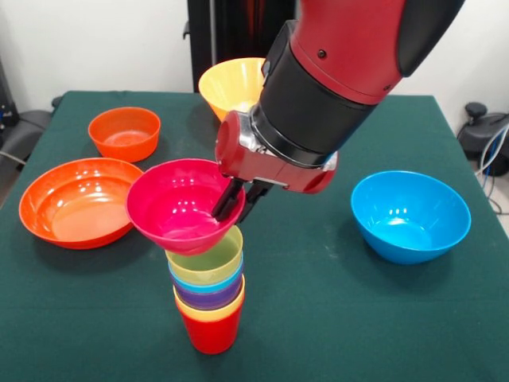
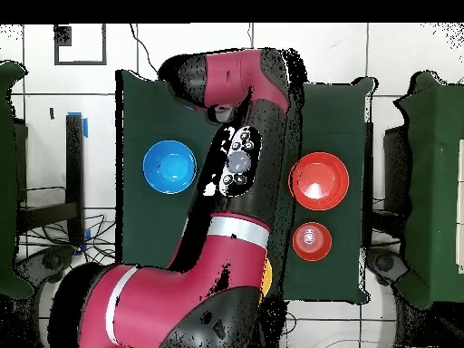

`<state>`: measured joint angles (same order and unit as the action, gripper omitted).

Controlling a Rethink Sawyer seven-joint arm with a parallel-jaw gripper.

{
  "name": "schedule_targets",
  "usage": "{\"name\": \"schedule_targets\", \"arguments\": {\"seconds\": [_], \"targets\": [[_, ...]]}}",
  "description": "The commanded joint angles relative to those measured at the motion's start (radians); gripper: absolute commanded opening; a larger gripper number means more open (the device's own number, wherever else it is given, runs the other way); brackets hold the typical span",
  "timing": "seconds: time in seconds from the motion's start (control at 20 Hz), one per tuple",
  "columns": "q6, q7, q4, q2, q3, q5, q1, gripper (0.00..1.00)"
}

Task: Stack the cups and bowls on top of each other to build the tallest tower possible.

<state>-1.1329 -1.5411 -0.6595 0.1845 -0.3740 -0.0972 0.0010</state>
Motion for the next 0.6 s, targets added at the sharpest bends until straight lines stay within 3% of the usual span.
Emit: {"name": "schedule_targets", "arguments": {"seconds": [0.05,0.6], "targets": [[0.059,-0.114,-0.069,-0.046,0.103,0.002,0.031,0.0],[0.074,-0.123,-0.067,-0.051,0.097,-0.002,0.036,0.0]]}}
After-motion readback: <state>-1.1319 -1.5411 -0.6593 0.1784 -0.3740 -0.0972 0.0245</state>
